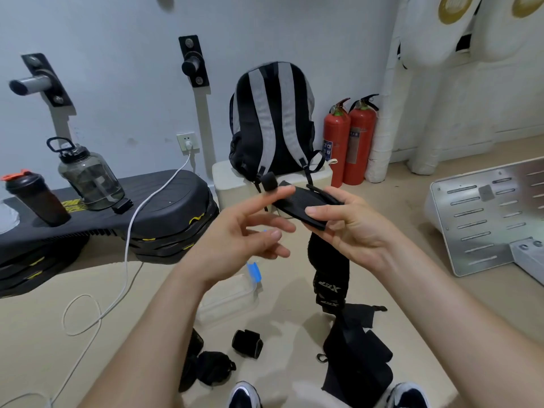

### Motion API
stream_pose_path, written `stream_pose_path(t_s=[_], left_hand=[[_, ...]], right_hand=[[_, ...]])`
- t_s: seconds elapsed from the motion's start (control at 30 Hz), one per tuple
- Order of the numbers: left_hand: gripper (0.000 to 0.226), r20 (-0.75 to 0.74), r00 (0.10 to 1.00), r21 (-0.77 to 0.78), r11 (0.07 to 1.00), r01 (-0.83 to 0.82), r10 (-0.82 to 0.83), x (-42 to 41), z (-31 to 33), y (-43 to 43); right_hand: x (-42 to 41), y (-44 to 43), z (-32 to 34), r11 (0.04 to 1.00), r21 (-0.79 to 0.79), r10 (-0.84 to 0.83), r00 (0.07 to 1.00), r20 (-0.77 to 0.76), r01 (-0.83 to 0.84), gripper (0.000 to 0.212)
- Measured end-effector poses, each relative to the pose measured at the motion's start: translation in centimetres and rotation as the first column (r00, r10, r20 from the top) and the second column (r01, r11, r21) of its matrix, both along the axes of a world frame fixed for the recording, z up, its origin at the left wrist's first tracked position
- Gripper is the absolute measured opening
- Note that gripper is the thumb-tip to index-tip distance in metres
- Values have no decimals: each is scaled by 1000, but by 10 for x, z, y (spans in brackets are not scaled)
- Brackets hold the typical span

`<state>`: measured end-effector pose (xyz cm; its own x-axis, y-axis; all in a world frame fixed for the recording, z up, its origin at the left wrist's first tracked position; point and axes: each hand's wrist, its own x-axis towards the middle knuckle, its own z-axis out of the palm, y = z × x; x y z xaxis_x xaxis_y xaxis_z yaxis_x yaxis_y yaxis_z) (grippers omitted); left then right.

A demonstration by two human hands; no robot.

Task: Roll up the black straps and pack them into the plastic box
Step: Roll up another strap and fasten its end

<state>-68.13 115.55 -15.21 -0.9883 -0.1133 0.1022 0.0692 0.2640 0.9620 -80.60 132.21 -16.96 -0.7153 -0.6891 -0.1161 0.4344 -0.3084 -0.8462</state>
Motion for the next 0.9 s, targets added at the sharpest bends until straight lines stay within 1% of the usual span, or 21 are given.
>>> stream_pose_path(t_s=[0.07, 0.13, 0.2, 0.27, 0.33, 0.43, 0.47, 0.53, 0.63, 0.7, 0.83, 0.9], left_hand=[[50, -35, 996, -36, 996, -82, 80, -8, -1, 8], [37, -66, 986, -62, 985, -159, 154, -13, -3, 8], [28, -98, 976, -70, 977, -204, 196, -15, -3, 6], [26, -111, 972, -78, 973, -216, 207, -16, -2, 6], [24, -92, 973, -83, 972, -221, 213, -17, -2, 5], [18, -39, 976, -138, 966, -218, 215, -16, -1, 2], [14, -21, 978, -136, 968, -210, 209, -15, 0, 0], [11, 11, 979, -101, 974, -201, 203, -13, 1, -1], [20, 47, 973, -89, 971, -220, 225, -12, 1, 0], [25, 63, 966, -81, 966, -245, 250, -13, 1, 3], [32, 92, 930, 54, 931, -361, 356, -18, 0, 9], [33, 99, 909, 62, 909, -411, 404, -21, -2, 9]], right_hand=[[2, 1, 0, 1000, 7, 20, 1000, -12, -20, 49], [5, 1, 1, 999, 21, 29, 999, -23, -28, 50], [6, 1, 0, 999, 34, 26, 999, -28, -25, 51], [7, 0, 0, 999, 39, 20, 999, -34, -19, 51], [7, 0, -1, 999, 41, 24, 999, -36, -22, 53], [9, 0, 0, 998, 53, 29, 999, -24, -27, 51], [10, -1, 0, 998, 59, 26, 999, -25, -25, 52], [10, -2, -1, 998, 65, 22, 999, -31, -20, 61], [8, -4, -3, 996, 93, 6, 998, -61, 0, 77], [6, -4, -4, 994, 104, -12, 996, -86, 21, 82], [11, -6, -3, 996, 79, -33, 995, -95, 41, 72], [15, -7, -3, 996, 67, -54, 995, -83, 59, 68]])
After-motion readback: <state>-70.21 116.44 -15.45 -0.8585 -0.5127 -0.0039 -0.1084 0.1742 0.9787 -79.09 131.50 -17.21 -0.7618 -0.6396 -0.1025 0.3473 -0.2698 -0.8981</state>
